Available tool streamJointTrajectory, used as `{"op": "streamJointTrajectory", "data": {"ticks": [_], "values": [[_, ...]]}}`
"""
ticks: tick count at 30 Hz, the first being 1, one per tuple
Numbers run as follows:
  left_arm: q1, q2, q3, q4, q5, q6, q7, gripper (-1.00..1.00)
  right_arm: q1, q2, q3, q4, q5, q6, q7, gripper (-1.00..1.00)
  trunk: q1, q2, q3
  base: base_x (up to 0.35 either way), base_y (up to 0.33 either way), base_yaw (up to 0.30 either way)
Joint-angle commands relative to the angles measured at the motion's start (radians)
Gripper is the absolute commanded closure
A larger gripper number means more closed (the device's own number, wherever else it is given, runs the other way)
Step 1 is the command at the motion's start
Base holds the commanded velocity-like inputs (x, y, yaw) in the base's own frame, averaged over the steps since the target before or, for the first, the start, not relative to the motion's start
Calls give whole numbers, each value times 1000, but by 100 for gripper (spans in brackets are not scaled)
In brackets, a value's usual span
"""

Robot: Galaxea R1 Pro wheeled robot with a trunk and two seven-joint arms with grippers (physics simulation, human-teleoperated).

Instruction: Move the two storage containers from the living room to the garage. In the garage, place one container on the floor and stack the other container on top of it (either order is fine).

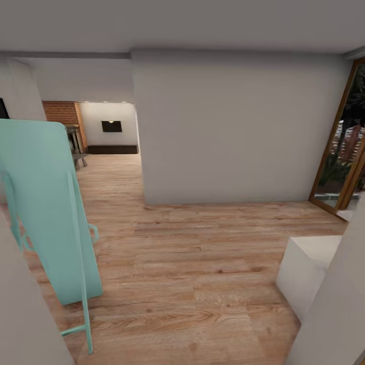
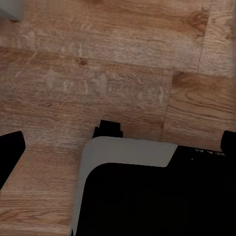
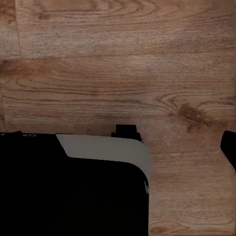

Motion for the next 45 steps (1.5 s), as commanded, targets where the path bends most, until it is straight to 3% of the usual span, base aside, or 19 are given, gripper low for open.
{"op": "streamJointTrajectory", "data": {"ticks": [1, 45], "values": [[0, 0, -2, 0, 9, 2, -4, -100, -1, 0, 8, 3, -10, -5, 3, -100, 1, -1, -1, 321, 0, 0], [0, 0, -2, 0, 9, 2, -4, -100, -1, 0, 8, 3, -11, -5, 3, -100, 1, -1, -1, 321, 0, 0]]}}
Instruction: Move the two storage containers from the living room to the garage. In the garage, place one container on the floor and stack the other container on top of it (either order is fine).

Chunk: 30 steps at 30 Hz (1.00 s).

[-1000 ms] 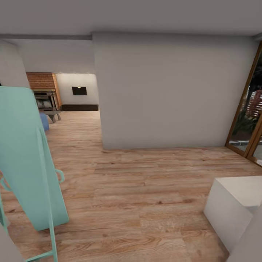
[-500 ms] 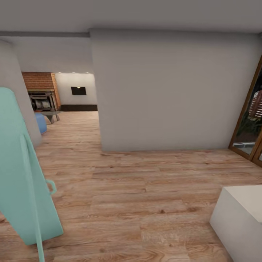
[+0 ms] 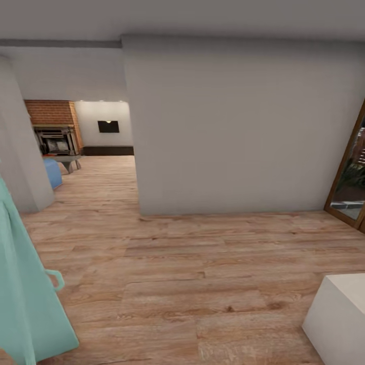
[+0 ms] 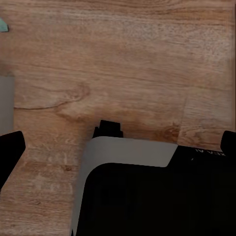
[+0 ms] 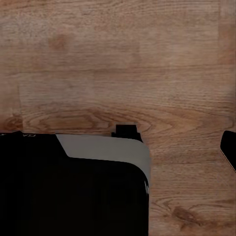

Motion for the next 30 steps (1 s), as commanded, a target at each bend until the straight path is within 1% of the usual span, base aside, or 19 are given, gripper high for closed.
{"op": "streamJointTrajectory", "data": {"ticks": [1, 30], "values": [[0, 0, -2, 0, 9, 2, -4, -100, -1, 0, 8, 3, -9, -5, 3, -100, 1, -1, -1, 321, 0, 0], [0, 0, -2, 0, 9, 2, -4, -100, -3, 2, 8, 3, -11, -7, 1, -100, 1, -1, -1, 321, 0, 0]]}}
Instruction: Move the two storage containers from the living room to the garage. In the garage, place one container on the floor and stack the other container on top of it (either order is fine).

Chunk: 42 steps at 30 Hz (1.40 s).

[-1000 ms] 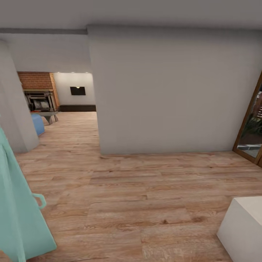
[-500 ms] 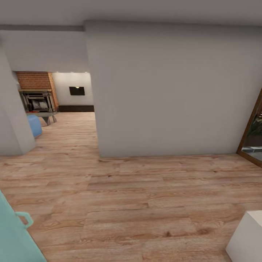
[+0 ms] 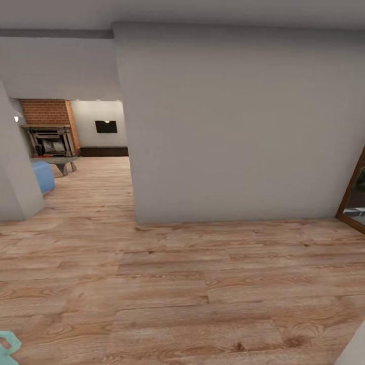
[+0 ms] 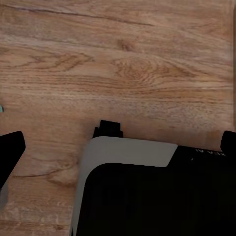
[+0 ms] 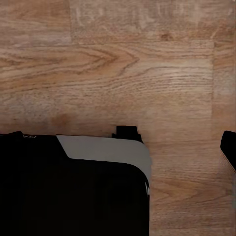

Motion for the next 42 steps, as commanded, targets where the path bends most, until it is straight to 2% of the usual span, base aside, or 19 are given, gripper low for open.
{"op": "streamJointTrajectory", "data": {"ticks": [1, 42], "values": [[0, 0, -2, 0, 9, 2, -4, -100, -1, 1, 8, 3, -9, -5, 2, -100, 1, -1, -1, 321, 0, 0], [0, -1, -2, 0, 9, 2, -4, -100, -1, 3, 7, 3, -7, -5, -8, -100, 1, -1, -1, 321, 0, 1]]}}
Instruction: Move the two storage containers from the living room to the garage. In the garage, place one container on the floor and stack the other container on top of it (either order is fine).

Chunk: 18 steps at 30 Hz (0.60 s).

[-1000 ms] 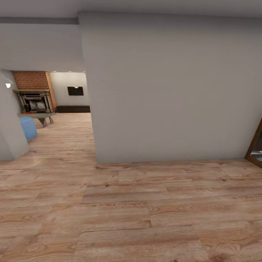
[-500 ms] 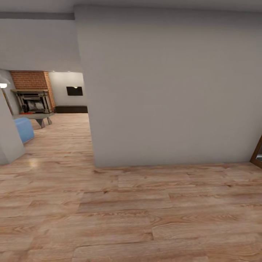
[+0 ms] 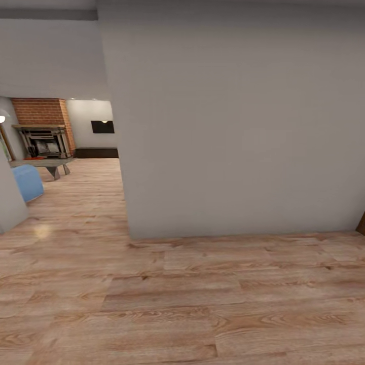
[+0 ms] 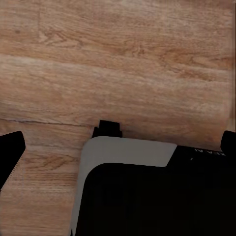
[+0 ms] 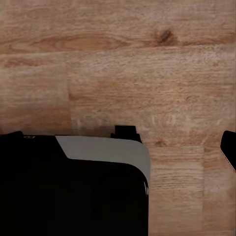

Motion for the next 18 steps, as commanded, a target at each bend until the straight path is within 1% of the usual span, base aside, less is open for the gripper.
{"op": "streamJointTrajectory", "data": {"ticks": [1, 5, 18], "values": [[-1, 0, -2, 0, 9, 2, -4, -100, -1, 1, 8, 3, -8, -6, 2, -100, 1, -1, -1, 321, 0, 84], [-1, 0, -2, 0, 10, 2, -4, -100, -1, 0, 8, 3, -7, -6, 2, -100, 1, -1, -1, 321, 0, 206], [-1, 0, -2, 0, 10, 2, -4, -100, -1, 0, 8, 3, -6, -7, 2, -100, 1, -1, -1, 321, 0, 266]]}}
